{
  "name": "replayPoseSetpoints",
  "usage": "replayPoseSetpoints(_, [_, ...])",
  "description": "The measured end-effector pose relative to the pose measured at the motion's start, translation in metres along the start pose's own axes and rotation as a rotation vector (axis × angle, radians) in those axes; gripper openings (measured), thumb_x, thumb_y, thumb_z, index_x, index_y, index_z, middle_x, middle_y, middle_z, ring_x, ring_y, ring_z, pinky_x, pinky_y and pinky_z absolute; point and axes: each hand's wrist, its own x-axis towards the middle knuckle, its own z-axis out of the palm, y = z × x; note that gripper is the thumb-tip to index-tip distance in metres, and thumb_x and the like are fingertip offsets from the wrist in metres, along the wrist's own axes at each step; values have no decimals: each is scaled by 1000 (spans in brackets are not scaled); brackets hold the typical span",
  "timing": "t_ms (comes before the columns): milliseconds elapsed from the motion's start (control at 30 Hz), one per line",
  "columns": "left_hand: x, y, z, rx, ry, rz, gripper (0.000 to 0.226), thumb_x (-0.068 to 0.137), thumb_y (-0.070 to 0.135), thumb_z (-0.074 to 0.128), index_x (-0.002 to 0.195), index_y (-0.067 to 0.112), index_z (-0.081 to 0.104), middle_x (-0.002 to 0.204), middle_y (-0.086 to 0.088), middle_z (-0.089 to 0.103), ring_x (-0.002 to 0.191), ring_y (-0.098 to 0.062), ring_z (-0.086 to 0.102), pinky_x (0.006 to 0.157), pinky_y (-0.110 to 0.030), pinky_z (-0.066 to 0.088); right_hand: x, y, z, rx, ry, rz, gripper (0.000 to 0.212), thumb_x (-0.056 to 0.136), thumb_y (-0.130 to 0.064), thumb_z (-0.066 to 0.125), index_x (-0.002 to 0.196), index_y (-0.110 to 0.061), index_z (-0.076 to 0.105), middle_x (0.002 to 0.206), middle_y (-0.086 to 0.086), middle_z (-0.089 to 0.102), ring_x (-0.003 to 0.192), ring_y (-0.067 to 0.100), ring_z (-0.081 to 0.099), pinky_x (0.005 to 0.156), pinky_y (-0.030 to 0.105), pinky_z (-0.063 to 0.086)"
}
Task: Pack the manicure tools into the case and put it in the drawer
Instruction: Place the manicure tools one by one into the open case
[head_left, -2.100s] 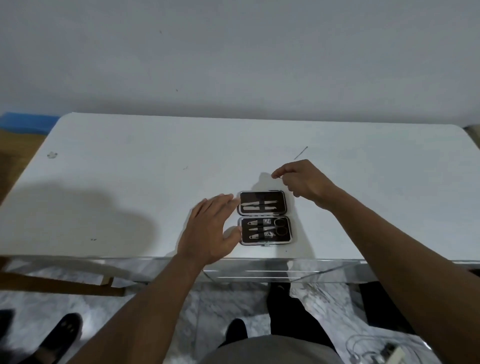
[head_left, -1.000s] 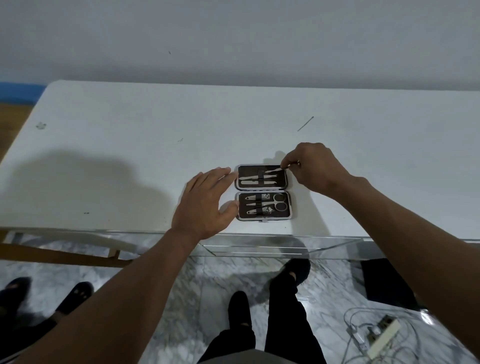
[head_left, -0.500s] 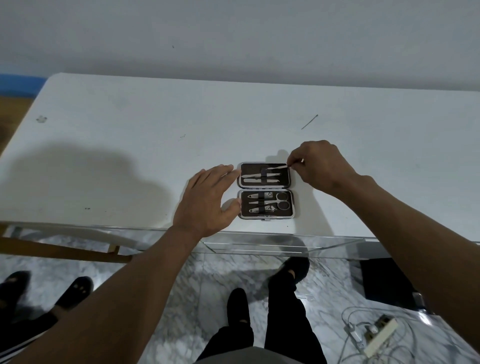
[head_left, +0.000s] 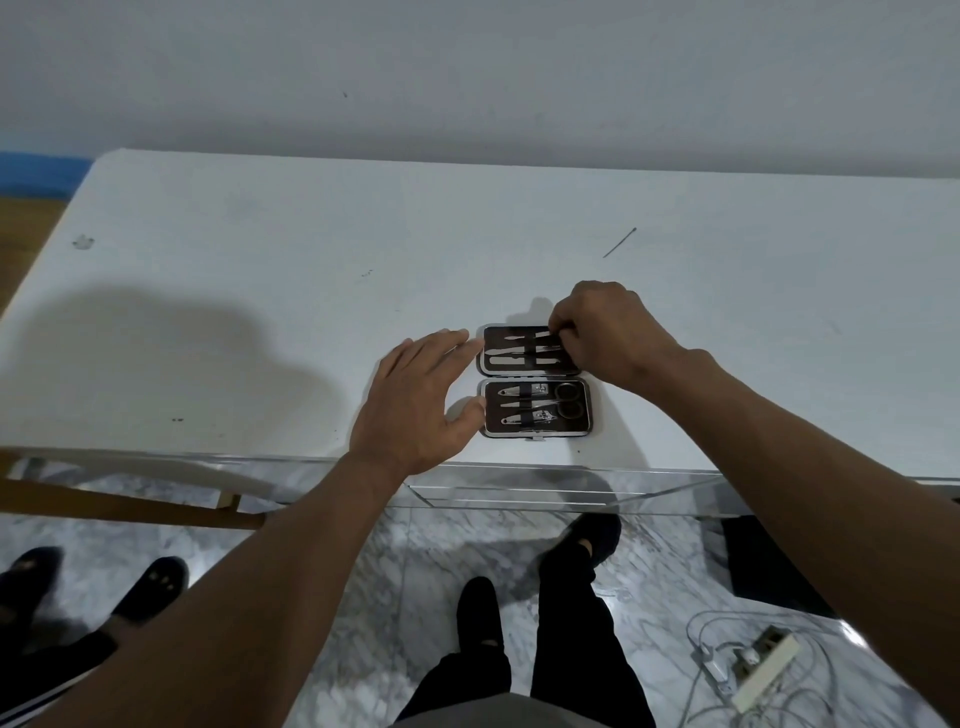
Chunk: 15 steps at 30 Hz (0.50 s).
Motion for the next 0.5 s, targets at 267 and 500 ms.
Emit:
replayPoseSetpoints(267, [0, 0, 0, 8, 3, -3, 62, 83, 47, 45, 141, 25, 47, 145, 6, 46, 136, -12, 37, 115, -35, 20, 8, -6, 7, 23, -30, 31, 17, 87, -9, 55, 90, -12, 72, 92, 10, 70, 88, 32, 62, 73, 33, 46])
replayPoseSetpoints(500, [0, 0, -1, 15, -3, 0, 62, 83, 48, 45, 140, 24, 47, 145, 5, 47, 136, -13, 38, 115, -37, 22, 10, -8, 9, 58, -37, 48, 16, 88, -12, 56, 92, -12, 72, 93, 11, 72, 89, 32, 62, 76, 34, 49])
